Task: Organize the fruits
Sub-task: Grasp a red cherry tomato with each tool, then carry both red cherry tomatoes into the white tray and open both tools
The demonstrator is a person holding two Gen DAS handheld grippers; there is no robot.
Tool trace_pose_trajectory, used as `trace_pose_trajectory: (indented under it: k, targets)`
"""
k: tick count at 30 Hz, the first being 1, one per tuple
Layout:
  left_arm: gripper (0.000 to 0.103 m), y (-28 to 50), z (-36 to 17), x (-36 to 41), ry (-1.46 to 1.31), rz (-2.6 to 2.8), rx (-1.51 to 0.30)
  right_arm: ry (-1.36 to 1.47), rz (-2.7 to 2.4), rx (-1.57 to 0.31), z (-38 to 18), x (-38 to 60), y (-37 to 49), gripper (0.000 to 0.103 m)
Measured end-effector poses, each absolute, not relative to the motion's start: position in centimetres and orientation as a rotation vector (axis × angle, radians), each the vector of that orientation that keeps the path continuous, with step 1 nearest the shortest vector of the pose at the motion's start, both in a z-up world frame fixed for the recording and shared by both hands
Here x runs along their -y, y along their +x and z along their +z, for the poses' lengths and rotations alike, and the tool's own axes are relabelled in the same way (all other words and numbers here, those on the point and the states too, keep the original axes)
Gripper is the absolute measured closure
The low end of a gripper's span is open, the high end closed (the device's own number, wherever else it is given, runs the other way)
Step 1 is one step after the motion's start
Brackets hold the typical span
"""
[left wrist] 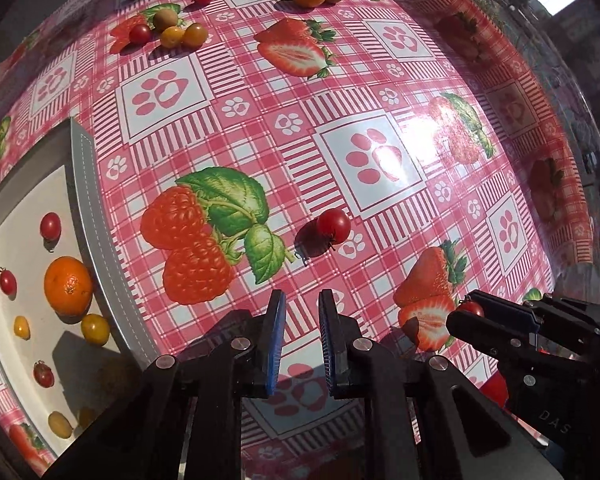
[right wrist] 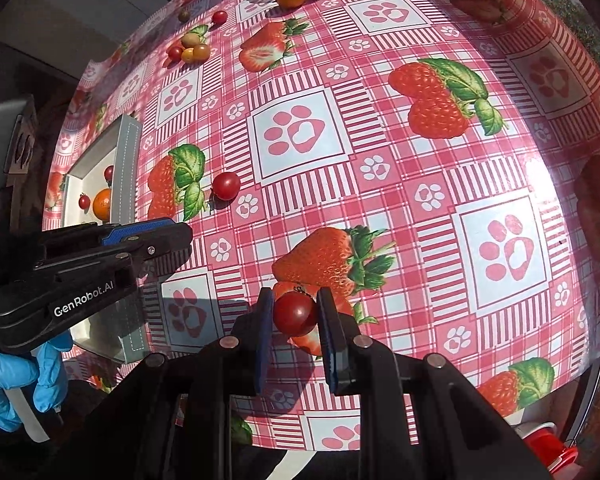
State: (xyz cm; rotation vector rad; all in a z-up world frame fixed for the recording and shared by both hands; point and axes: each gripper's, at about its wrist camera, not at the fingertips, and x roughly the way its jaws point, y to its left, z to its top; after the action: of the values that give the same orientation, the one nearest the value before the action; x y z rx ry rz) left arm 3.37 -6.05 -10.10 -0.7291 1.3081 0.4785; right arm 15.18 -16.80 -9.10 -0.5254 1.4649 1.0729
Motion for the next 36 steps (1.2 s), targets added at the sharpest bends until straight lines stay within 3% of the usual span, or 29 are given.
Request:
trace_pose_trajectory:
  k: [3,5,7,8,17,23,36]
  targets:
    - [0.083,3.3,-10.1,6.0,-0.706,0.492,-1.312,-0.531,1.072,-1.466,-9.2,16.4,15.1,0.079]
    - [0.077,4.1,-10.2,5.5,-0.704,0.478,-1.313,-0.530,1.067,-1.463,-9.1,16.3,15.1,0.079]
    - [0.044,4.9,-10.2,5.5,-0.673,0.488,-1.306,-0.528,1.063,-1.465,-9.2,16.3,15.4,0.079]
    - [0.044,5.4,-10.1,5.6,-0.654,0.492,-1.295,-0.530,1.061,-1.465,-9.2,16.4,15.5,0.079]
    - [0.044,8.4,-12.1,5.7,-0.608,0.485,-1.336,-0.509,1.032,-1.483,-9.6,17.2,16.4,0.079]
    - [0.080,8.8,-12.0,4.5,-0.612,0.499,-1.321,-0.505,1.030,-1.490,-9.8,17.3,16.4,0.079]
    - [0.081,3.1,-9.3,1.3,-0.709,0.490,-1.272,-0.515,1.058,-1.474,-8.8,16.2,16.6,0.079]
